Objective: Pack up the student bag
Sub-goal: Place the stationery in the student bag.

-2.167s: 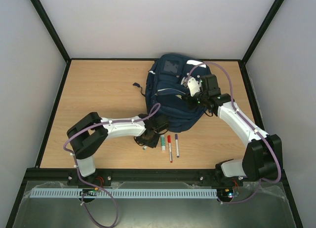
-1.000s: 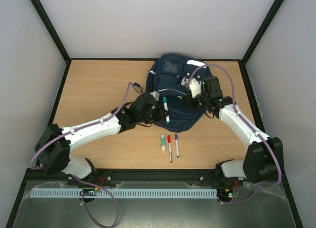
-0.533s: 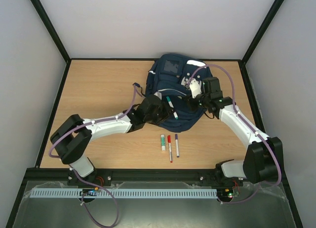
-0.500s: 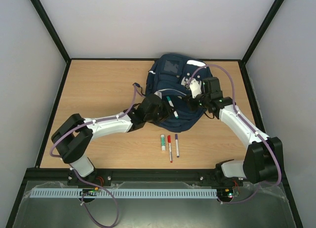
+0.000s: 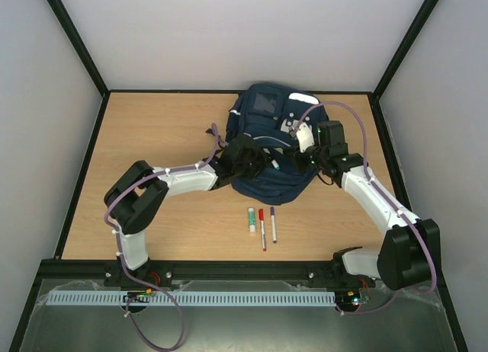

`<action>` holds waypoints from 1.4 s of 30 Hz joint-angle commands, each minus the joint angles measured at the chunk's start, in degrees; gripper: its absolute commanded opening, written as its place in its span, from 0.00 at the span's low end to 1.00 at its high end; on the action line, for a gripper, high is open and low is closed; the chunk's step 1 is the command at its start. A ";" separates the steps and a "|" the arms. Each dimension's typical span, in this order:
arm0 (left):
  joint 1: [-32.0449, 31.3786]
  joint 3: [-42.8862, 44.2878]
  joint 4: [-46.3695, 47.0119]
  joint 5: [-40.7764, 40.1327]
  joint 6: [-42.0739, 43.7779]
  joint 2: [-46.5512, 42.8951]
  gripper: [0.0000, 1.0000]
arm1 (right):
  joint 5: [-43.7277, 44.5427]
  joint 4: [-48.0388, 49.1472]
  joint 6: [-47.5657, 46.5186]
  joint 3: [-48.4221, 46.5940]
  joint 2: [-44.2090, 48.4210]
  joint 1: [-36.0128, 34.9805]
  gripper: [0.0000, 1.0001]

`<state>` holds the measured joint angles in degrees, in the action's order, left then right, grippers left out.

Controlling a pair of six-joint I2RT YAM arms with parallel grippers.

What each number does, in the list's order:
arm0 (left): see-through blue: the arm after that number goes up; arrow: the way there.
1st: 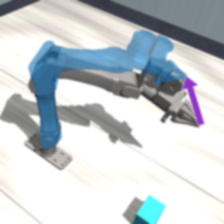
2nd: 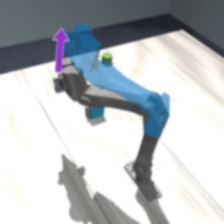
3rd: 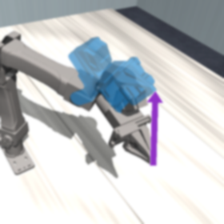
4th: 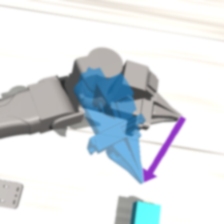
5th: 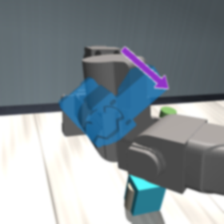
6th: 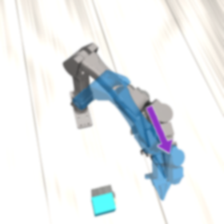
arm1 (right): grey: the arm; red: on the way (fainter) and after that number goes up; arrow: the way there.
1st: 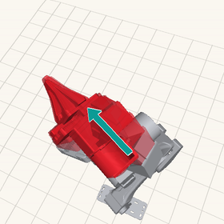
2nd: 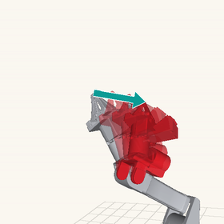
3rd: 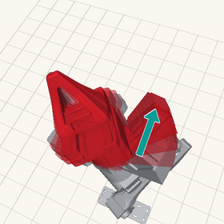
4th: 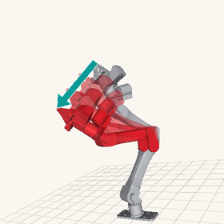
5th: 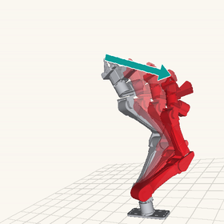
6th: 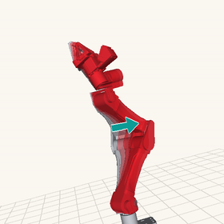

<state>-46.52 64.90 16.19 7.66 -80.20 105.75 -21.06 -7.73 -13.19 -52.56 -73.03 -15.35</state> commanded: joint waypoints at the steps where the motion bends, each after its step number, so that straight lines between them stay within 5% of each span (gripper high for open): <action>1: 1.70 4.96 2.52 -2.42 -0.39 3.16 0.02 | -2.84 1.04 1.23 0.45 1.76 0.37 0.01; 12: 2.47 13.53 6.63 -4.94 -3.34 13.73 0.03 | -5.56 1.48 -0.17 1.40 2.75 0.43 0.01; 18: 2.49 14.28 6.91 -4.00 -2.62 14.29 0.23 | -5.89 1.33 -0.34 1.47 2.45 0.42 0.01; 31: 0.44 6.89 4.64 -1.67 2.91 2.27 0.38 | -3.89 1.39 -0.08 1.17 0.73 1.18 0.01; 42: -4.45 0.61 -18.92 -6.01 14.35 -13.18 0.42 | -3.50 1.31 -0.17 1.05 0.23 1.38 0.01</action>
<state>-49.15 66.59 5.96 4.45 -72.75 101.14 -25.39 -5.96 -13.65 -51.46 -72.60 -14.48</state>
